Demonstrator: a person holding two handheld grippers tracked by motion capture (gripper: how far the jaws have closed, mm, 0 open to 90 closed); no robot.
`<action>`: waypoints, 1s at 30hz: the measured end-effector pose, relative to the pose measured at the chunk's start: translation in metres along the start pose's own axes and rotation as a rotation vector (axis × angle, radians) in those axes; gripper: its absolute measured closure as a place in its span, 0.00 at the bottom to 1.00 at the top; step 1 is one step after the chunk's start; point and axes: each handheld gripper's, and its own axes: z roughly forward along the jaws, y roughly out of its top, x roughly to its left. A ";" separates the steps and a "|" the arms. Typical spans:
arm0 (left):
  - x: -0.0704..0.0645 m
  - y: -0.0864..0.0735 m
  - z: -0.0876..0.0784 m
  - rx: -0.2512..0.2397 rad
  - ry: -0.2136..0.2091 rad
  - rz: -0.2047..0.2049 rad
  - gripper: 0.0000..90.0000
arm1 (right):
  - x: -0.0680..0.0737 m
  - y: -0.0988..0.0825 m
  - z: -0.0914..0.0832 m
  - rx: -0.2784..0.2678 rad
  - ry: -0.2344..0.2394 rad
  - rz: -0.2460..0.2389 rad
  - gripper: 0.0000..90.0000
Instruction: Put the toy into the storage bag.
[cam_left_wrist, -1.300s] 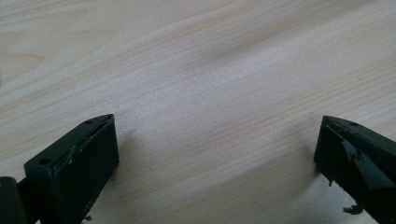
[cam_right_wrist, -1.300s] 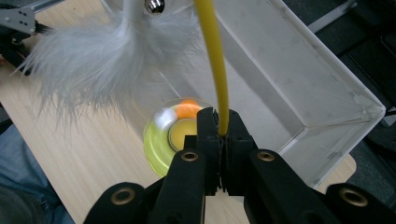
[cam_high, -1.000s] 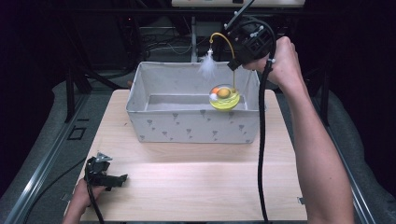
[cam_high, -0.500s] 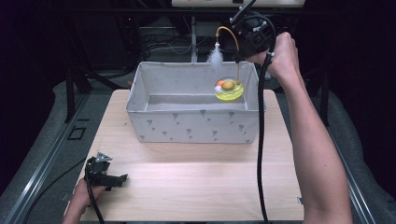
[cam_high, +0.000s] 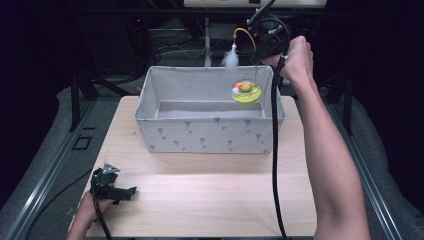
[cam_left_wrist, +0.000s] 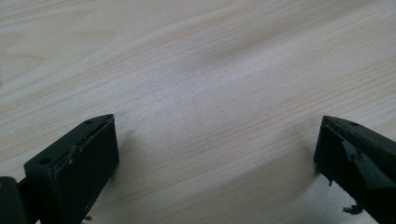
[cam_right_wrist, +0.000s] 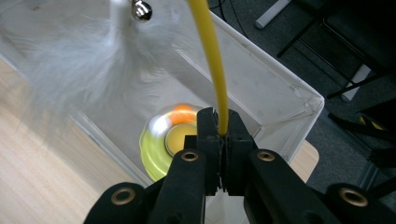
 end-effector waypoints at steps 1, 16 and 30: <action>0.000 0.000 -0.001 0.008 -0.005 0.002 0.00 | -0.002 0.000 0.006 0.002 -0.006 0.002 0.98; 0.000 0.000 0.000 0.001 0.000 0.000 0.00 | -0.015 -0.009 0.040 0.024 0.003 0.031 0.98; 0.000 0.000 -0.001 0.007 -0.005 0.001 0.00 | -0.027 -0.036 0.069 0.078 0.041 0.062 0.98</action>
